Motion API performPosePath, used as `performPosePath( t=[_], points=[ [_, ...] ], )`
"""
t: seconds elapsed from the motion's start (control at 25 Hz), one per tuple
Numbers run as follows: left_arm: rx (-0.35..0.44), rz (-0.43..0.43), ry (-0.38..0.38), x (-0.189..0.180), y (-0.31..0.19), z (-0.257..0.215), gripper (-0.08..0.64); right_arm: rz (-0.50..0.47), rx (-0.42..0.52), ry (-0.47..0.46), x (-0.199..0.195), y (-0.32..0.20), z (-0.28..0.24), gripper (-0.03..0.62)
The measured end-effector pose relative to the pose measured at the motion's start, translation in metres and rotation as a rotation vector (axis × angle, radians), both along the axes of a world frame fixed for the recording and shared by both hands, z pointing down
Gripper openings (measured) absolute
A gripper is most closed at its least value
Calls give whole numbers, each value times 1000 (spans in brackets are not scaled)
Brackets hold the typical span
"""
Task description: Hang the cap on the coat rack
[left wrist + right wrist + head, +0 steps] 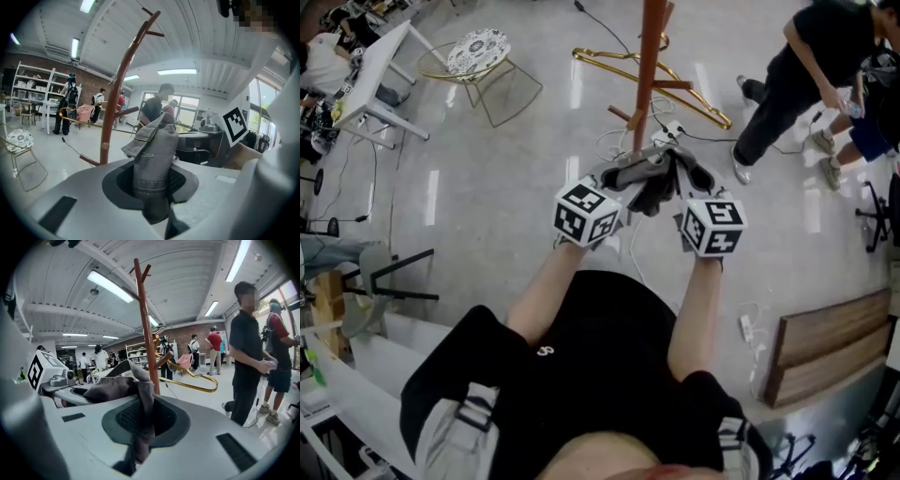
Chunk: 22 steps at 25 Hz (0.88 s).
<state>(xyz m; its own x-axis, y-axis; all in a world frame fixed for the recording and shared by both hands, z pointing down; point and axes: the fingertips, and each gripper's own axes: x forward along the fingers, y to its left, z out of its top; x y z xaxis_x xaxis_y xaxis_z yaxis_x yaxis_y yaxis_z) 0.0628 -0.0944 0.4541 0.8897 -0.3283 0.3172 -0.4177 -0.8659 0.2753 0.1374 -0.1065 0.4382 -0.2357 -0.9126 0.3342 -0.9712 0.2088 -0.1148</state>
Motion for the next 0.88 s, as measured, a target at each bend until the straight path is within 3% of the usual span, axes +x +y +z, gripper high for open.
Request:
performPosePath(
  t=[0.4, 0.72, 0.88],
  points=[
    [-130, -51, -29, -32, -74, 45, 69, -103, -165, 43, -38, -83, 44, 8],
    [-240, 1, -66, -25, -92, 101, 69, -183, -377, 134, -44, -94, 98, 8],
    [-284, 33, -60, -18, -95, 117, 69, -152, -430, 181, -41, -96, 111, 8]
  ],
)
